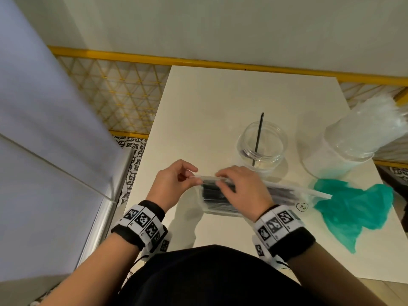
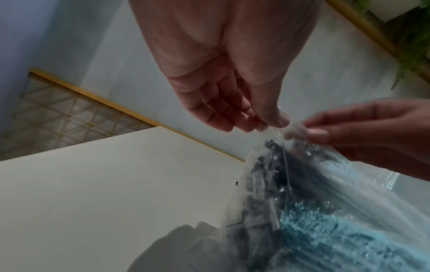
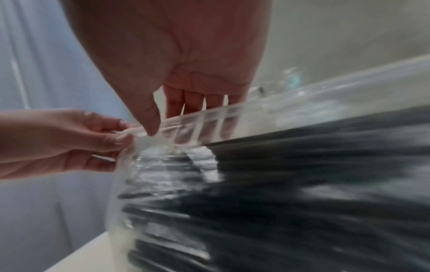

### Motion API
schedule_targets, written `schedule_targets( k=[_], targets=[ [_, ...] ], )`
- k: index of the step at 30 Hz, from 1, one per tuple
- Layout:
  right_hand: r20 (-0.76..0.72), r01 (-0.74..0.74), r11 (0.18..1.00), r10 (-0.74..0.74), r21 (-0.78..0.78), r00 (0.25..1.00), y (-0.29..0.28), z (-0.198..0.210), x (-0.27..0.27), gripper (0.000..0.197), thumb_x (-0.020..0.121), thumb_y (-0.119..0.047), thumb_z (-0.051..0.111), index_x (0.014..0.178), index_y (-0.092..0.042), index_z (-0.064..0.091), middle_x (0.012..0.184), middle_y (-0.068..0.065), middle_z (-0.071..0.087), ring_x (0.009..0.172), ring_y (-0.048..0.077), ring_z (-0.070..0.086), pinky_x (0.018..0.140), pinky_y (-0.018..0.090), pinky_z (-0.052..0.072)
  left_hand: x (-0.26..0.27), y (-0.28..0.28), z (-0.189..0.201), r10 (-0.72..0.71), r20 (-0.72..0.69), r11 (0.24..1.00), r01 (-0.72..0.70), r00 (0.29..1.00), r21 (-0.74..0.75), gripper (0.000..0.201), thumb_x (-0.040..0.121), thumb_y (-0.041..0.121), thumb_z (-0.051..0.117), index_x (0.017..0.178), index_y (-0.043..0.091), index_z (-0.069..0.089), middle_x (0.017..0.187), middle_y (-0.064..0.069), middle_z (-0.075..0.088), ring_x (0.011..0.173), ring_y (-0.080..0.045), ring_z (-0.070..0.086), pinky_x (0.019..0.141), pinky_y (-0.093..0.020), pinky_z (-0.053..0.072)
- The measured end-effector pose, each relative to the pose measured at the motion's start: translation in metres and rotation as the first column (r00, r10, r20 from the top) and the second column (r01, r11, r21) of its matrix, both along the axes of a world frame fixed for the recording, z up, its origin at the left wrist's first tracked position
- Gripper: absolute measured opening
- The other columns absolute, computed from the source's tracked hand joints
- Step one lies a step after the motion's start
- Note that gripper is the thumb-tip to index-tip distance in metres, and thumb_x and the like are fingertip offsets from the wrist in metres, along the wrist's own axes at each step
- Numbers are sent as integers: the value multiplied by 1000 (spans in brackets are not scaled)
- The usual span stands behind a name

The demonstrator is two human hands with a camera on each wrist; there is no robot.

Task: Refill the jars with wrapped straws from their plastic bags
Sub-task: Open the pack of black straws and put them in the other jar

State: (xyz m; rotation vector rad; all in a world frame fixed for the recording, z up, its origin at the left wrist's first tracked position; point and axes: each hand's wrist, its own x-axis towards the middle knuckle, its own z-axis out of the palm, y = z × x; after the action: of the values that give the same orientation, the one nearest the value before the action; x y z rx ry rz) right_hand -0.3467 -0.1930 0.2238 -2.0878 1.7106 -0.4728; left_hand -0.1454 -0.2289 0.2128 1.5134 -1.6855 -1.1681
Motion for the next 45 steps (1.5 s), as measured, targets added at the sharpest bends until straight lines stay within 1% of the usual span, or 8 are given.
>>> schedule_targets(
  k=[8,15,25,30,33,36,38,45],
  targets=[
    [45,-82,997,82,12,996,-19,15,31,22,98,-35,48,103,-23,65,99,-5,67,92,19,59,84,42,46,9,3,13,-23,-58,995,17,998,-100,30,83,10,70,99,31,54,74,4,71,76,-4,66,76,-20,51],
    [17,176,976,-175,-131,984,19,-2,-41,13,94,-29,58,97,-20,68,87,-4,71,74,16,58,70,27,39,35,-11,2,28,154,956,19,988,-293,29,89,9,61,94,37,65,92,13,63,84,0,57,72,-11,45],
    [-13,439,870,-453,-224,892,46,-24,-99,16,93,-19,56,106,-20,65,86,3,69,80,31,61,70,45,49,31,-11,-6,-84,194,978,118,977,-173,41,93,4,51,93,41,66,97,4,49,88,5,48,75,-13,40],
    [76,380,888,-374,-259,924,45,-31,-95,45,83,7,55,106,-29,70,87,4,56,81,29,54,70,47,49,27,-8,-1,-163,178,982,177,971,-69,10,86,38,62,90,44,69,108,17,50,92,-1,52,68,-20,43],
    [95,357,916,-345,-181,934,45,-31,-91,59,81,12,52,113,-34,70,90,0,44,87,23,44,79,32,38,24,-7,-1,-166,323,980,193,932,-52,31,84,62,49,92,44,72,107,21,50,95,2,53,72,-22,43],
    [194,377,924,-359,-65,913,45,-27,-81,27,90,-29,51,106,-32,73,88,1,41,89,20,42,79,18,28,18,-7,-2,-54,368,989,101,928,-109,21,87,46,60,95,34,75,95,15,53,85,0,55,67,-23,43],
    [155,416,909,-409,-11,899,42,-27,-75,39,90,-50,49,91,-23,77,86,1,41,88,21,44,78,23,31,15,-7,-5,-55,362,987,106,931,-123,20,84,28,67,103,33,73,94,14,51,81,-2,55,70,-23,45],
    [-64,542,838,-539,65,840,38,-16,-67,22,87,-27,64,107,-26,74,93,-1,40,90,14,35,73,28,35,17,-12,-9,-140,388,975,196,911,-109,49,79,14,66,121,39,61,102,14,44,89,1,52,77,-26,51]
  ],
)
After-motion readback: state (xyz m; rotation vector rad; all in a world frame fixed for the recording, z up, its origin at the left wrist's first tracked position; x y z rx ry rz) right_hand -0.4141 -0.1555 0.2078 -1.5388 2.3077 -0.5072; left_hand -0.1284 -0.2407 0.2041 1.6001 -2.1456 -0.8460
